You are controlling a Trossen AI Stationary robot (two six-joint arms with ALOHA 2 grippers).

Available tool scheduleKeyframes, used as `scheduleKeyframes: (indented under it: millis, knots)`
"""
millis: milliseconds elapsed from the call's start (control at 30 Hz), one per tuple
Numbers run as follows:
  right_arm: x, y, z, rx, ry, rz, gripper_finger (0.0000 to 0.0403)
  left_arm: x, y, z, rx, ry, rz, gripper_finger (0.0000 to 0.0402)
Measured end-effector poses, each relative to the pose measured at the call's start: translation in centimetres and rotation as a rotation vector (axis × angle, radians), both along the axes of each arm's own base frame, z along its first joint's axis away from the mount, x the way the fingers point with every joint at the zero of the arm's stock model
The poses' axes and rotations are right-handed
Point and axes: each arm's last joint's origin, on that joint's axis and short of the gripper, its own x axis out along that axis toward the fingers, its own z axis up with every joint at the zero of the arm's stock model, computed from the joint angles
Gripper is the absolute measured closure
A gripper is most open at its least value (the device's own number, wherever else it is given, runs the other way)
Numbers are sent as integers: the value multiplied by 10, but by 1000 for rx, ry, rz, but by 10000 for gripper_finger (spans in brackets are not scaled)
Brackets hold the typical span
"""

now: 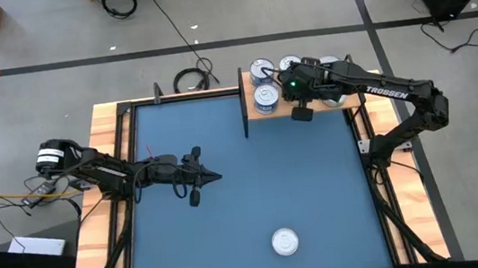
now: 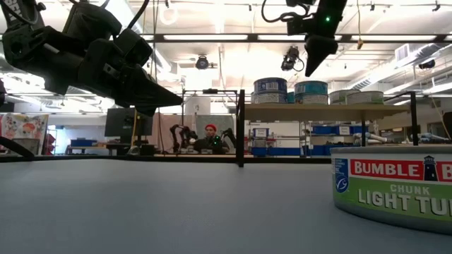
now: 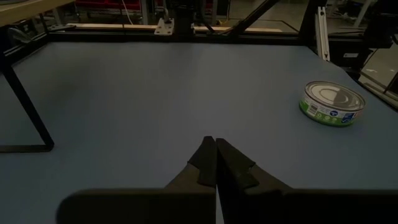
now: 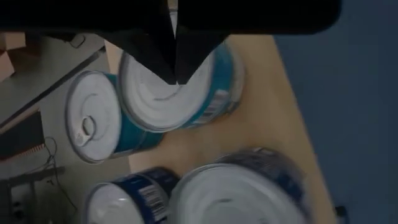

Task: Stack canned seafood by type on shelf
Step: Stack the light blue tuna can on top of the light blue tuna can on the shelf

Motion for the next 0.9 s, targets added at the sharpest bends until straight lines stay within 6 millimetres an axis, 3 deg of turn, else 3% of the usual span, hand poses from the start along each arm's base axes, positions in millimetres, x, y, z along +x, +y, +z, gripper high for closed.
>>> scheduleKeyframes:
  millis: [333, 900]
  knots:
    - [2, -28, -7, 41, -56, -48, 398, 0, 0, 0, 0, 1, 0, 400]
    - [-4, -28, -12, 133, -22, -63, 400, 0, 0, -1, 0, 14, 0, 400]
